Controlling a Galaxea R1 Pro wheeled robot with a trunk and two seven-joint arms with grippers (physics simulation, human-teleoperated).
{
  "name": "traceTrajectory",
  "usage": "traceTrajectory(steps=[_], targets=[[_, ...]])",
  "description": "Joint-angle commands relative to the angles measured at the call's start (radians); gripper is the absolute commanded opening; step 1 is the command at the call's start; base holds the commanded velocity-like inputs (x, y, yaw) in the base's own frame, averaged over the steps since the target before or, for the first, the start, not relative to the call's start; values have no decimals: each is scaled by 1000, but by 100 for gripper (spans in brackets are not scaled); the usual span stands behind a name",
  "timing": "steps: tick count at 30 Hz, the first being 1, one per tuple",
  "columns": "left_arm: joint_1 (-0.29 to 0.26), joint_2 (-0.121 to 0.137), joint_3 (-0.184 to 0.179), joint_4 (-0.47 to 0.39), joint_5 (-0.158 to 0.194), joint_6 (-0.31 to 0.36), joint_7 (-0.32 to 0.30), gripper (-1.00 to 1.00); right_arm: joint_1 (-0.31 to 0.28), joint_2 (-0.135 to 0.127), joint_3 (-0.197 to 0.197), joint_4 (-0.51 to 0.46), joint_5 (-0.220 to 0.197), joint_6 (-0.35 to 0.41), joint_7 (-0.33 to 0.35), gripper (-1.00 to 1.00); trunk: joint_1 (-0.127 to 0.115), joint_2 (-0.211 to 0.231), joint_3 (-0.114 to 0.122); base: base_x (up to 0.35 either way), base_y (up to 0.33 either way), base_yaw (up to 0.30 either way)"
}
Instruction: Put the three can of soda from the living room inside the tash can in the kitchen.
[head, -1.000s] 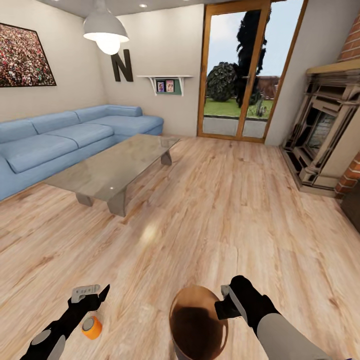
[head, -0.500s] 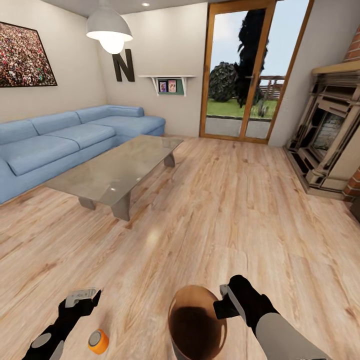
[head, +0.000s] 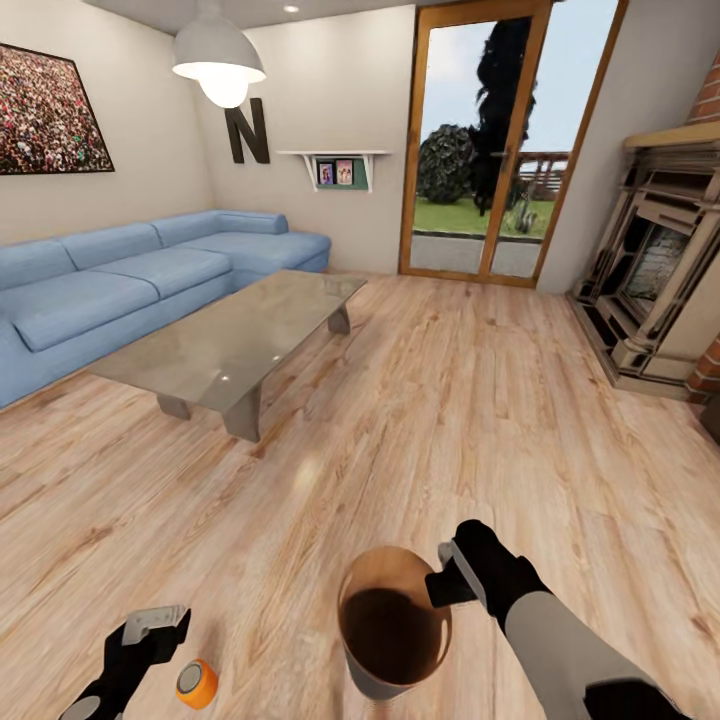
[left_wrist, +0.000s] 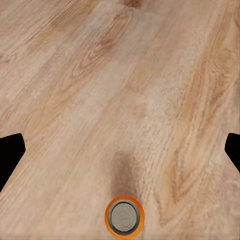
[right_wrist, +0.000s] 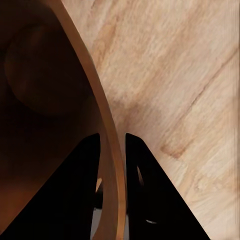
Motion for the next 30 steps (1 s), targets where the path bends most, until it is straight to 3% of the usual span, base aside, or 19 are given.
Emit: traceTrajectory(steps=[1,11,16,19,30], targets=[[0,-1,0,0,0,0,0,100,-5,0,-2,0,-26,3,4,-100,0,0,0,0,0,0],[0,-4,-2,1,0,-2,0,100,-25,1,-2,3,-27,9,3,-100,34,-63,-28,0,0,0],[0,-4,-4,9,-1,-55,-2,100,-33,2,-2,2,-31,14,3,-100,54,-98,-44,0,0,0],[0,-4,-5,16,-1,-77,-4,100,-48,2,-2,2,-33,48,4,-100,65,-119,-53,0,0,0],[0,-4,-5,22,-1,-117,-6,100,-134,14,-3,6,-38,48,6,-100,107,-196,-88,0,0,0]])
